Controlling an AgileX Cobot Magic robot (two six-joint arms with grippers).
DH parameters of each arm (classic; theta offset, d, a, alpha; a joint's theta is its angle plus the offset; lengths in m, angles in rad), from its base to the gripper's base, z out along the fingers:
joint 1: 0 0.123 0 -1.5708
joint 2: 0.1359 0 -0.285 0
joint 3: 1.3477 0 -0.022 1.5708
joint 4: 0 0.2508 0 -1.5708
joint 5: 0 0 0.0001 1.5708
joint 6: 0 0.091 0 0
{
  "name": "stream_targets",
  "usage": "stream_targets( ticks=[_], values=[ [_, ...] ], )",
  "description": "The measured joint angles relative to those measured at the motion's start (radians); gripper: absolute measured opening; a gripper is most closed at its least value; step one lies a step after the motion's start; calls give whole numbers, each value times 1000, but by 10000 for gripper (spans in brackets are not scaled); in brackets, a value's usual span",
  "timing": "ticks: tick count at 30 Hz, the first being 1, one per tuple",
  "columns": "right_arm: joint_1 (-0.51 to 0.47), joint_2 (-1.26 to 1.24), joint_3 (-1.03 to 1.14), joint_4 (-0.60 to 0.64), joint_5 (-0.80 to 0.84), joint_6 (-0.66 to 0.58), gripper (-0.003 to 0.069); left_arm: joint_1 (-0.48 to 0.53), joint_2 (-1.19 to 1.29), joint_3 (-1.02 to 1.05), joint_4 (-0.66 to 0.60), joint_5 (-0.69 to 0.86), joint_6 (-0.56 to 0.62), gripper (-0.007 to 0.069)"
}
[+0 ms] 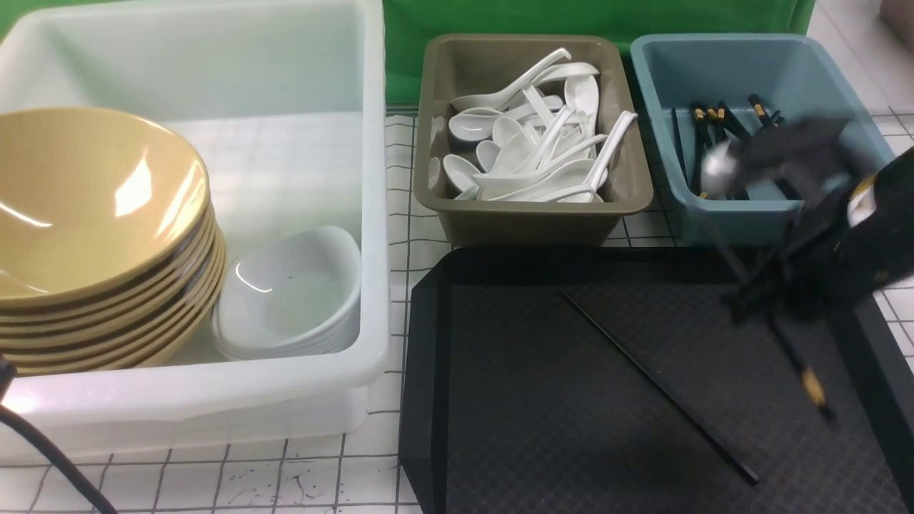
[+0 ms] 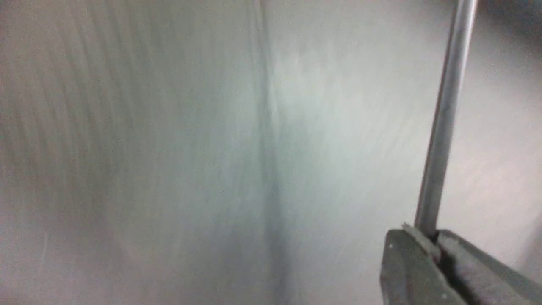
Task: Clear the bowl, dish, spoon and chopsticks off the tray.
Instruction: Use the right arm to put a chopstick into the small storage box on the right
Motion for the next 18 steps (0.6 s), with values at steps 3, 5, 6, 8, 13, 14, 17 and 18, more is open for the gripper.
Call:
stream_targets(
  ticks=[3,5,6,8,13,14,17,18],
  values=[
    [-44,-13,0,-119,-315,48,76,0,0,0,0,-1,0,-13],
    [-93,39,-12,-166,-515,93,76,0,0,0,0,-1,-5,-13],
    [-128,84,-28,-181,-605,131,76,0,0,0,0,-1,-8,-13],
    [-170,175,-72,-190,-664,181,80,0,0,0,0,-1,-9,-13],
    [-238,452,-260,-195,-473,267,171,0,0,0,0,11,-10,-13],
    [-238,476,-288,-195,-392,252,197,0,0,0,0,16,-12,-13],
    [-218,509,-371,-195,-184,178,276,0,0,0,0,19,-12,-13],
    [-206,509,-385,-195,-122,153,290,0,0,0,0,19,-12,-13]
  ],
)
